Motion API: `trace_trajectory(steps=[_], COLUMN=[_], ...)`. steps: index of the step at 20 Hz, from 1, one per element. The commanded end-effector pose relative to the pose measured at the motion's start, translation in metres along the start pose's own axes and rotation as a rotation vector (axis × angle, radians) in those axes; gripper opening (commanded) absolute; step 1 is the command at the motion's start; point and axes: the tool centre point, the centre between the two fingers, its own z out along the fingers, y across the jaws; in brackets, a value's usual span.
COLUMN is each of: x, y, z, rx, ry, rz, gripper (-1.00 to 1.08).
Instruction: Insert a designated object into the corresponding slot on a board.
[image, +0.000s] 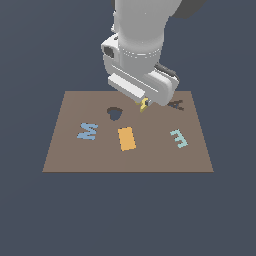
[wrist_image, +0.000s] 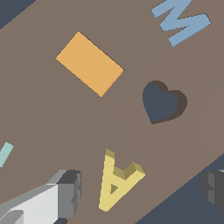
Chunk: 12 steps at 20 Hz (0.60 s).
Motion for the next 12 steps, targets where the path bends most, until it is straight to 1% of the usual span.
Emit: trace_trajectory(steps=[1,6,12], x=[-0.007,-0.019,-0.029], y=[-0.001,-0.005,-0.01], z=[0.008,0.022,0.035], rx=[0.002,0.005,0.008], ry=[0.003,0.007,0.011], rz=[0.085,0.226,0.353], gripper=[1.0,1.0,1.0])
